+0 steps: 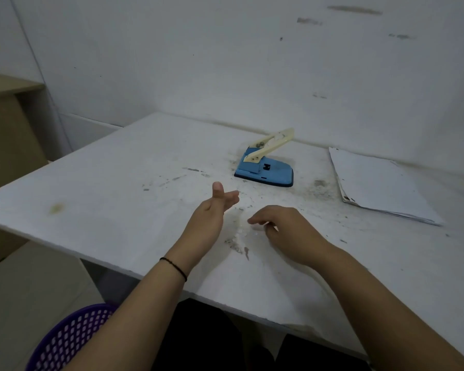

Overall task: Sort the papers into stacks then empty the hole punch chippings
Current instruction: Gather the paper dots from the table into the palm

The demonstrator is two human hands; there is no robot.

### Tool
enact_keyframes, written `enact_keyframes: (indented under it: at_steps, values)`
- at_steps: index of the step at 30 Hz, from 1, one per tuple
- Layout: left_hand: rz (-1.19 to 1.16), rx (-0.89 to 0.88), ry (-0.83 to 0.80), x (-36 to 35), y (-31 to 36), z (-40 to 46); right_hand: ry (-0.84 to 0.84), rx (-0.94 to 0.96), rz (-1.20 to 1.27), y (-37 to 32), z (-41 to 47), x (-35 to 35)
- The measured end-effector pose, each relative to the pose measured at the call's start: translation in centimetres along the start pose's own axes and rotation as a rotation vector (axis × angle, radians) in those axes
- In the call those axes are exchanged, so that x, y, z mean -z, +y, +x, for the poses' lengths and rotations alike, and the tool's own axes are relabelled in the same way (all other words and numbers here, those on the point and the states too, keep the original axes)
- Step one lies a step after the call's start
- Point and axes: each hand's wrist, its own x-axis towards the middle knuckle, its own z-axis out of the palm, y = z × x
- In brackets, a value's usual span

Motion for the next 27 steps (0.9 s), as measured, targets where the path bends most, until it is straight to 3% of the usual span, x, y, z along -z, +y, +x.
enact_keyframes:
  at_steps: [4,17,23,27]
  values:
    - [-0.101,0.048,-0.001,0.2,-0.1,0.6,-0.057,-0.064,-0.079,0.4,-0.2,-0.5]
    - [-0.307,-0.014,0.077,1.3,-1.3,0.6,0.169,-0.054,0.165,-0.6,2.2,-2.0]
    - [-0.312,-0.025,0.073,1.2,-1.1,0.6,-0.005,0.120,-0.115,-1.5,3.4,-2.4]
    - [-0.328,-0.023,0.074,1.1,-1.3,0.6,-0.071,0.158,-0.159,-1.7,3.4,-2.6]
